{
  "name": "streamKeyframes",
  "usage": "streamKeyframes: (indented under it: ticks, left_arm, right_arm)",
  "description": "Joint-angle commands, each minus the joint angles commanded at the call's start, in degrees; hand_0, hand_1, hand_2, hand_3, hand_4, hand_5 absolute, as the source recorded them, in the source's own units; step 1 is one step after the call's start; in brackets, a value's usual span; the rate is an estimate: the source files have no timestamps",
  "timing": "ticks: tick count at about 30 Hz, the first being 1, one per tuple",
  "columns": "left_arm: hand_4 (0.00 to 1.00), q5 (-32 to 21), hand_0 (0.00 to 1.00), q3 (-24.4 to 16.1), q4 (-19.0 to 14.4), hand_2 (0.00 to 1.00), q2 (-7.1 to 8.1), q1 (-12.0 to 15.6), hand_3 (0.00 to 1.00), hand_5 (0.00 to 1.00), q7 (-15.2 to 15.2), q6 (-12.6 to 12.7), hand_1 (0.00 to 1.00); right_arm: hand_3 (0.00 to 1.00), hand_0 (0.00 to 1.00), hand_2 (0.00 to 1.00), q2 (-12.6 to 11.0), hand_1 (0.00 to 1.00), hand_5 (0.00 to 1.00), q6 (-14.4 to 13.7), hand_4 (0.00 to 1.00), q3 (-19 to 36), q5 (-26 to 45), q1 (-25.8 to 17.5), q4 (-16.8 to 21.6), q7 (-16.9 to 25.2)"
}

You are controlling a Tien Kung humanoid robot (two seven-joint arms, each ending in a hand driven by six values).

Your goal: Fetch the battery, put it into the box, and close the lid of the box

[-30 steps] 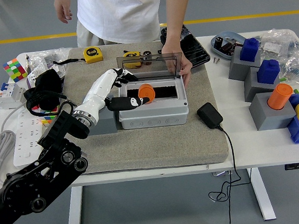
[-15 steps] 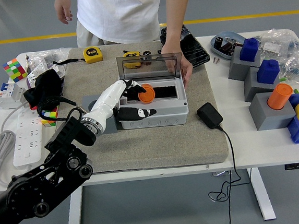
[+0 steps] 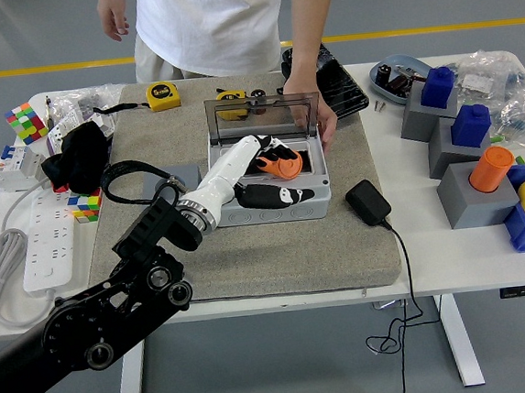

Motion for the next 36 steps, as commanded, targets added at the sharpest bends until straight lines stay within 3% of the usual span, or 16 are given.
streamKeyframes:
  ticks: [14, 24, 25, 30, 31, 36]
  left_arm:
    - [0.997, -9.8, 0.64, 4.9, 7.5, 0.698, -6.12, -6.0, 0.629, 0.332, -3.7, 0.7, 0.694]
    - [0.997, -4.5, 0.637, -1.1, 4.1, 0.697, -4.64, -5.0, 0.631, 0.335, -5.2, 2.3, 0.698]
    - [0.998, -3.5, 0.658, -2.1, 4.3, 0.702, -4.49, -5.1, 0.656, 0.383, -5.7, 2.8, 0.716]
    - [0.998, 0.5, 0.658, -5.4, 6.5, 0.702, -4.23, -6.3, 0.656, 0.383, -7.6, 4.4, 0.716]
    - [0.998, 1.2, 0.755, -5.9, 7.2, 0.749, -4.21, -6.7, 0.732, 0.503, -8.0, 4.6, 0.779]
    - [0.998, 6.1, 0.755, -7.2, 11.4, 0.749, -4.8, -9.2, 0.732, 0.503, -7.2, 3.9, 0.779]
  right_arm:
    - [0.617, 0.497, 0.676, 0.0, 0.626, 0.552, 0.0, 0.998, -0.6, 0.0, 0.3, 0.1, 0.0]
    - [0.618, 0.498, 0.676, 0.0, 0.626, 0.551, 0.1, 0.998, -0.2, 0.1, -0.1, 0.0, 0.0]
    - [0.618, 0.498, 0.676, 0.0, 0.626, 0.55, 0.1, 0.998, -0.2, 0.1, -0.1, 0.0, 0.0]
    - [0.618, 0.498, 0.676, -0.1, 0.626, 0.55, 0.1, 0.998, -0.1, -0.1, 0.0, 0.1, 0.0]
    - [0.619, 0.498, 0.676, -0.1, 0.626, 0.549, 0.1, 0.998, -0.1, -0.1, 0.0, 0.1, 0.0]
    - [0.619, 0.498, 0.676, 0.0, 0.626, 0.549, 0.1, 0.998, -0.2, -0.1, 0.2, 0.2, 0.1]
